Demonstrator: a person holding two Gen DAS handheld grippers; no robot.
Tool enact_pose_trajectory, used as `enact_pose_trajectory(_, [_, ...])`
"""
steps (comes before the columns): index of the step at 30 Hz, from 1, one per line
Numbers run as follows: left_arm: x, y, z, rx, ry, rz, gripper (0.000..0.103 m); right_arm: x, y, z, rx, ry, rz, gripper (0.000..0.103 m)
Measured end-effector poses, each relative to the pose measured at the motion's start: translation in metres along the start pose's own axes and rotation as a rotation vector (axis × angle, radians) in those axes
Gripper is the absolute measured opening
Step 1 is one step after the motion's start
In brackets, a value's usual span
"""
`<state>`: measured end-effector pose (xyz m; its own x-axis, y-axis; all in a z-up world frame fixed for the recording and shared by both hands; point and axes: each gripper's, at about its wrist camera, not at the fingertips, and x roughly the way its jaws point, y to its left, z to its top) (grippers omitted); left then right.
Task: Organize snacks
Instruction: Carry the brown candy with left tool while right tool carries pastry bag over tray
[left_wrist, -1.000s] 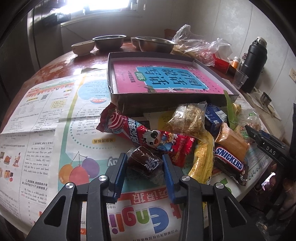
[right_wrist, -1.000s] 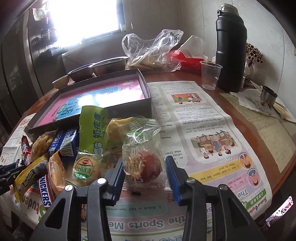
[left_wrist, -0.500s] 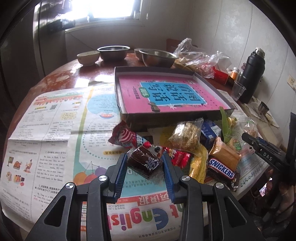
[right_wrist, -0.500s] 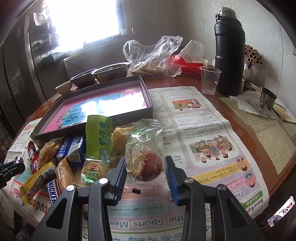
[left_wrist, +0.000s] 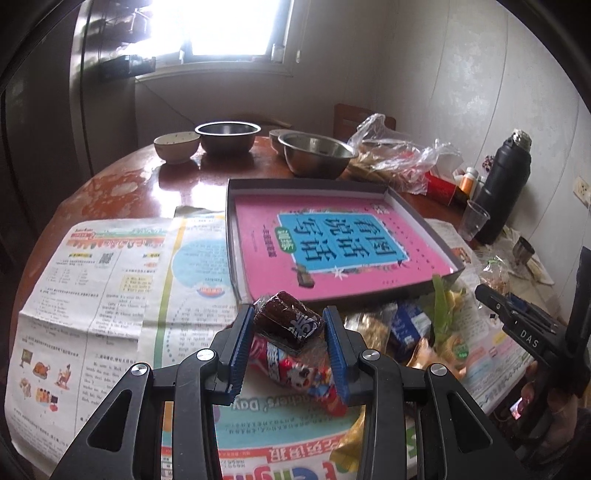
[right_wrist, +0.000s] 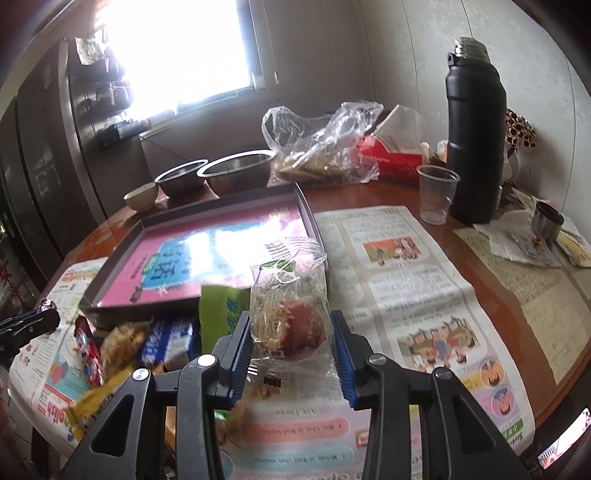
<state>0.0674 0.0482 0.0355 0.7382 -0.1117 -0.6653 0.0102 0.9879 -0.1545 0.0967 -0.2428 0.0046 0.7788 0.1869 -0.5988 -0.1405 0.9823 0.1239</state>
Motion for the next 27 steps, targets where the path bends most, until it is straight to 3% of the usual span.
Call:
enact_pose_trajectory(18, [0.031,-0.011,0.049,-0.058,-0.038,-0.015,0.039,0.011,0.023,0.063,-0.003,-0.101,0.069,0.041])
enact_pose_trajectory(27, [0.053,-0.013,0.061,-0.081,-0.028,-0.025,0.039,0.029,0.019,0.078,-0.001,-0.092,0.064,0.041])
